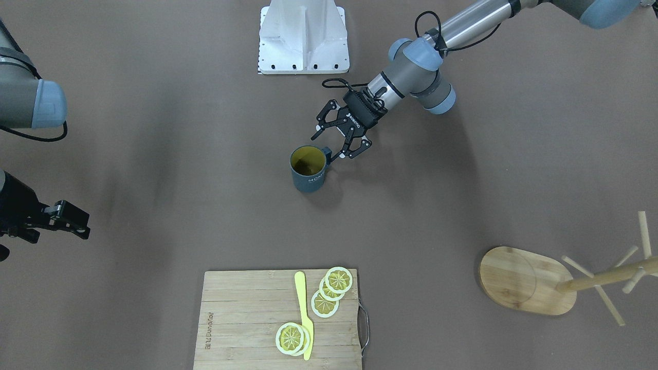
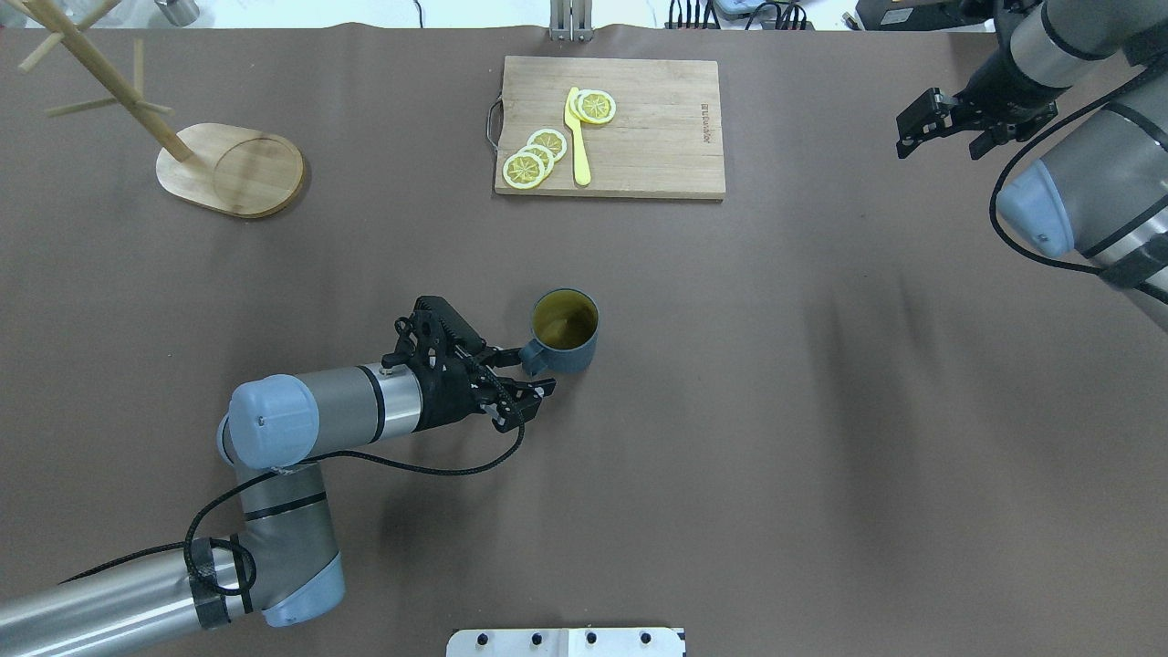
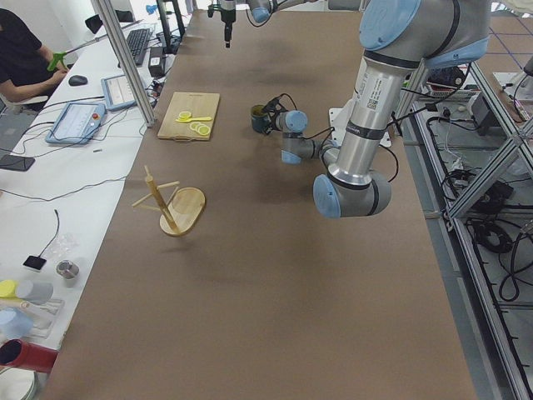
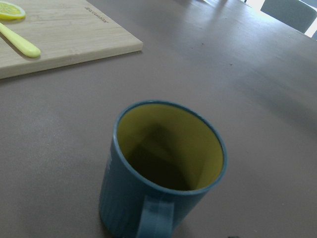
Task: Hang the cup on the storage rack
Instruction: 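Lift the mug with the left gripper and carry it toward the rack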
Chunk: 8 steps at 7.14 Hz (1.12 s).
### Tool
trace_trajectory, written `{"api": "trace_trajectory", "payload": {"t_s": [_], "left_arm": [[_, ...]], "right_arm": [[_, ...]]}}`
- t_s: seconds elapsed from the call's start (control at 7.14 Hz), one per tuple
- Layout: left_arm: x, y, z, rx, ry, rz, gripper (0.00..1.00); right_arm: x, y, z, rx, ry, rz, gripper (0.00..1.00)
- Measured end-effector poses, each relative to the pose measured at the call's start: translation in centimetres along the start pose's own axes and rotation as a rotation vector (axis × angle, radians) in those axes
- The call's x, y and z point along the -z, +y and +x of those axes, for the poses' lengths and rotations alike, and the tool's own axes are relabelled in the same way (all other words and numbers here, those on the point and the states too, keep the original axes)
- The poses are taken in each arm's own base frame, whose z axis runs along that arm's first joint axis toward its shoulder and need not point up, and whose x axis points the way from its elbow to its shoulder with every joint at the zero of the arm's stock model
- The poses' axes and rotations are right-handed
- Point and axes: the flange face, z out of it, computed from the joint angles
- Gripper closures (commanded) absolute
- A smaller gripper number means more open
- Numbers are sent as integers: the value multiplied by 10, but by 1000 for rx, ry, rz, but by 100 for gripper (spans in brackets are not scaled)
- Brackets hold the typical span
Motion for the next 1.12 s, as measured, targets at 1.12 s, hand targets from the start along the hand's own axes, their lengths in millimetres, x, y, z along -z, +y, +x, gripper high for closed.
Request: {"api": "trace_trajectory", "payload": {"t_s": [1.12], "left_arm": [[53,-104,-7,340,120,266,100]], "right_arm": [[7,0,-8,-19,-17,13,1]]}}
